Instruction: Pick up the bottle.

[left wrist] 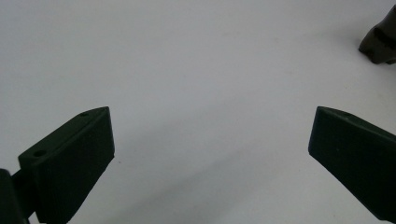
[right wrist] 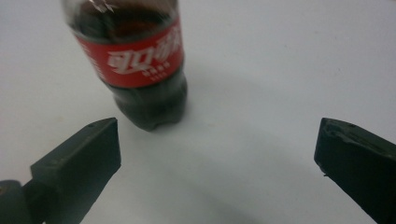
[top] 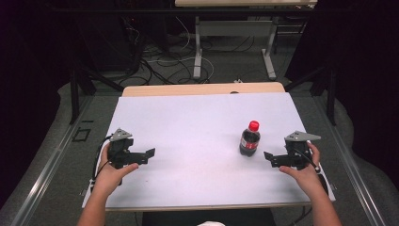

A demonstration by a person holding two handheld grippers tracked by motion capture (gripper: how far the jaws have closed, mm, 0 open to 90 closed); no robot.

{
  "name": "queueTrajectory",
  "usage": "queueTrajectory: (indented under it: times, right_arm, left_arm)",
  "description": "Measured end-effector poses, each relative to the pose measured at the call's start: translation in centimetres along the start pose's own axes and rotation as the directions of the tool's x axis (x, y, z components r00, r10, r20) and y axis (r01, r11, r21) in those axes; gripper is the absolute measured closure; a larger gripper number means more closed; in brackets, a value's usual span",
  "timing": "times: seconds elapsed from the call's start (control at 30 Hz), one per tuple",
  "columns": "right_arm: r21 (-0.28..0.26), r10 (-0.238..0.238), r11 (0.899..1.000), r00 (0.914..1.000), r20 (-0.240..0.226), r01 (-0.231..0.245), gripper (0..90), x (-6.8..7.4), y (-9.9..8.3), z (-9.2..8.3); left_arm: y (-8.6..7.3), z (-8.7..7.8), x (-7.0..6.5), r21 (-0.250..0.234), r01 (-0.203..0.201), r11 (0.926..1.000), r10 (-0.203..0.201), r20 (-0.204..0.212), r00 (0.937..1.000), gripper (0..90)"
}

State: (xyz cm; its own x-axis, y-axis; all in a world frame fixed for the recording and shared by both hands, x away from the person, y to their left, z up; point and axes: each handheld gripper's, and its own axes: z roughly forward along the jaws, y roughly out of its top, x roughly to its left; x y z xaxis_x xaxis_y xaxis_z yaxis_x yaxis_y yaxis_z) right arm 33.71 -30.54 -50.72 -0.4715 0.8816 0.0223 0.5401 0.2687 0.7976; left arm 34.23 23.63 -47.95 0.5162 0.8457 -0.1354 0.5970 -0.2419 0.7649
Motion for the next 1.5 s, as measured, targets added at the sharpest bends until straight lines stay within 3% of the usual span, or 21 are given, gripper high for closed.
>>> queueTrajectory:
  times: [0.03,0.27,0.4,0.57,0.63,0.87,1.0,1.1,1.27,1.5]
  right_arm:
    - [-0.007,-0.005,1.0,1.0,-0.004,0.005,0.2,0.3,0.3,-0.3]
    - [-0.048,-0.06,0.997,0.9976,-0.034,0.059,1.9,2.0,1.8,-0.7]
    - [-0.054,-0.046,0.998,0.9961,-0.075,0.042,3.5,2.6,2.3,0.1]
    - [-0.051,-0.075,0.996,0.9916,-0.106,0.07,8.6,3.4,3.0,1.9]
    - [-0.054,-0.08,0.996,0.992,-0.098,0.075,11.3,3.6,3.2,2.5]
    - [-0.025,-0.057,0.998,0.9912,-0.12,0.054,15.3,3.8,3.6,4.5]
    - [-0.014,-0.069,0.998,0.9904,-0.119,0.068,17.2,3.5,3.6,5.6]
    - [-0.009,-0.075,0.997,0.9904,-0.116,0.075,20.2,3.5,3.6,6.0]
    - [-0.016,-0.039,0.999,0.9922,-0.118,0.038,26.3,3.5,3.7,6.4]
    - [-0.026,-0.066,0.998,0.991,-0.117,0.063,27.3,3.5,3.6,6.7]
  left_arm:
    - [0.2,-0.4,-0.2,-0.024,0.018,0.9996,-0.018,0.005,0.9998,0.3]
    - [1.1,-1.9,-1.1,-0.069,-0.01,0.9975,0.011,0.016,0.9998,0.3]
    - [1.4,-2.3,-1.6,-0.089,-0.012,0.996,0.015,0.035,0.9993,0.3]
    - [1.6,-2.4,-2.1,-0.088,-0.024,0.9958,0.03,0.058,0.9979,0.3]
    - [1.6,-2.3,-2.2,-0.086,-0.027,0.996,0.032,0.065,0.9974,0.4]
    - [1.3,-2.0,-2.0,-0.068,-0.024,0.9974,0.028,0.059,0.9979,0.7]
    - [1.3,-1.8,-2.0,-0.06,-0.024,0.9979,0.027,0.063,0.9976,0.7]
    - [1.2,-1.7,-2.0,-0.058,-0.027,0.9979,0.03,0.059,0.9978,0.8]
    - [1.2,-1.6,-1.9,-0.052,-0.027,0.9983,0.03,0.06,0.9978,1.0]
    - [1.1,-1.6,-1.8,-0.051,-0.024,0.9984,0.027,0.057,0.998,1.0]
